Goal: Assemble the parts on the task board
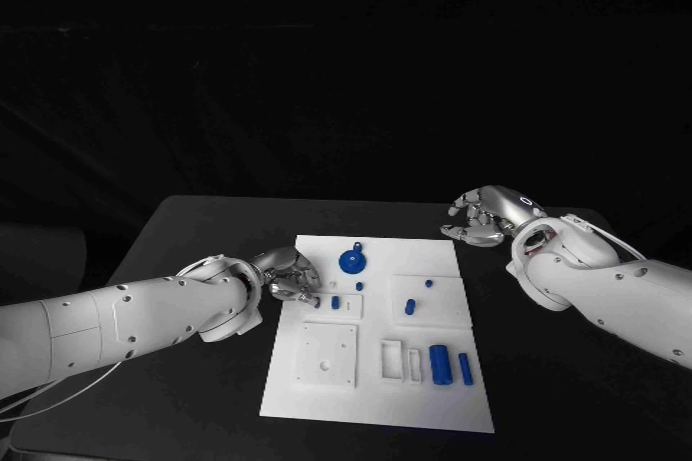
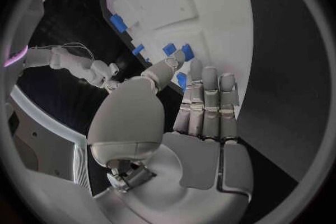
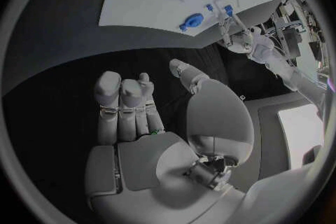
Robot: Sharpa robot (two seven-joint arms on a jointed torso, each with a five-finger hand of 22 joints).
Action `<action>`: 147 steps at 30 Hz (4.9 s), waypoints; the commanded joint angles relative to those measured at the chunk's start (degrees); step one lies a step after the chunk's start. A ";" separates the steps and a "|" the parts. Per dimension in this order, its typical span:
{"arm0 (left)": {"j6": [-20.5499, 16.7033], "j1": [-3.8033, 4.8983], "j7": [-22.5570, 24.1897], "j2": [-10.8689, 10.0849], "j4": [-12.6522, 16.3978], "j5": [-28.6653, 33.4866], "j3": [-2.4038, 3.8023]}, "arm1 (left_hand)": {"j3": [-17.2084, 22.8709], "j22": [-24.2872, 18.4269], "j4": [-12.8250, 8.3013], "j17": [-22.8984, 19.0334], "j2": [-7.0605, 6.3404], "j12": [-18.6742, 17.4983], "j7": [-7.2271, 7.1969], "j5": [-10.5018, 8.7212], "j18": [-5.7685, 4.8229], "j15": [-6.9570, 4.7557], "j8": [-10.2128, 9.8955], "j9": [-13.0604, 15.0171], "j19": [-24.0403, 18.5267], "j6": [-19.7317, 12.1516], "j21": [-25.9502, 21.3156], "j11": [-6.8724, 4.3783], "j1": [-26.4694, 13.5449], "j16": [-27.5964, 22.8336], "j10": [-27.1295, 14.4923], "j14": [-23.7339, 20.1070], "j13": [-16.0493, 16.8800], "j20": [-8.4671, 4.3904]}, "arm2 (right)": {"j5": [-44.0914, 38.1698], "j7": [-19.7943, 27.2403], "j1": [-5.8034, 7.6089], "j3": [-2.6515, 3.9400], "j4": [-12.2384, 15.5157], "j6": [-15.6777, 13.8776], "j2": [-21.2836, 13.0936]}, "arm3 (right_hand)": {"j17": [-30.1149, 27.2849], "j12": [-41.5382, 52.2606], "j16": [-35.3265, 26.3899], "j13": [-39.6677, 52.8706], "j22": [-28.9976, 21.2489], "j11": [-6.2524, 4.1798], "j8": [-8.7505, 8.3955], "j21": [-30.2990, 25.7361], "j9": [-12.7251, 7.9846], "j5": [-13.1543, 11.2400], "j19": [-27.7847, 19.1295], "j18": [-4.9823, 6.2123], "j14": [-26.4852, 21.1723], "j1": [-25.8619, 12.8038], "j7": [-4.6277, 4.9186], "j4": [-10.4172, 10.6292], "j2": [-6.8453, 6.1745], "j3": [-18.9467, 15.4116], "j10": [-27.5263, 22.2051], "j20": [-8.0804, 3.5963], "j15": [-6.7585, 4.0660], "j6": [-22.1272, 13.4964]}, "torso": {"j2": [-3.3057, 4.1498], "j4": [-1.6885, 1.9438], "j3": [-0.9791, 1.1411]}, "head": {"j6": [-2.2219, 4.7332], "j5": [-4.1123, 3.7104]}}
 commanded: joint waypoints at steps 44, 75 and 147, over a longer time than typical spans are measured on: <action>0.42 0.26 2.33 10.35 -4.92 -17.92 3.27 | 1.88 0.85 -0.73 -2.90 0.46 -14.03 0.99 3.34 0.97 2.60 3.01 -0.99 -0.13 1.79 -2.27 3.73 3.06 -2.54 -3.93 -0.34 -7.45 -1.50 | 0.45 1.27 -0.14 0.02 -0.29 0.35 0.49 | 0.09 0.39 -0.31 -0.13 0.65 -0.02 0.26 -0.39 -0.01 0.10 0.08 7.68 0.28 0.60 0.36 0.24 -0.17 0.12 -0.32 -0.24 -0.05 0.02 | 0.05 -0.04 0.07 | 0.69 -1.00; 4.47 0.20 0.60 15.28 -10.00 -24.16 3.12 | 1.67 1.36 0.37 -2.21 1.15 -19.05 0.84 2.54 2.58 3.05 3.23 -2.12 1.23 2.14 -1.35 4.29 2.81 -1.19 -2.85 1.18 -12.51 -0.60 | 0.78 1.59 -0.13 0.02 -0.50 0.36 1.02 | 0.13 0.43 -0.35 -0.19 0.68 -0.01 0.26 -0.40 -0.02 0.31 0.07 7.68 0.28 0.66 0.36 0.29 -0.24 0.06 -0.34 -0.22 -0.04 0.01 | 0.08 -0.06 0.06 | 0.43 -1.33; 8.53 -0.81 -0.47 18.38 -13.22 -29.93 2.19 | 2.18 0.97 0.46 -1.78 5.44 -17.63 -0.83 5.51 2.18 0.82 5.15 -3.45 3.46 7.12 0.78 2.03 1.76 1.51 3.79 4.39 -13.89 -2.77 | 0.79 1.77 -0.13 0.02 -0.12 0.22 0.88 | 0.22 0.52 -0.40 -0.28 0.73 -0.05 0.37 -0.42 0.02 0.39 0.08 7.68 0.31 0.77 0.32 0.41 -0.21 -0.04 -0.36 -0.18 -0.07 0.19 | -0.03 0.06 -0.02 | -0.20 -1.81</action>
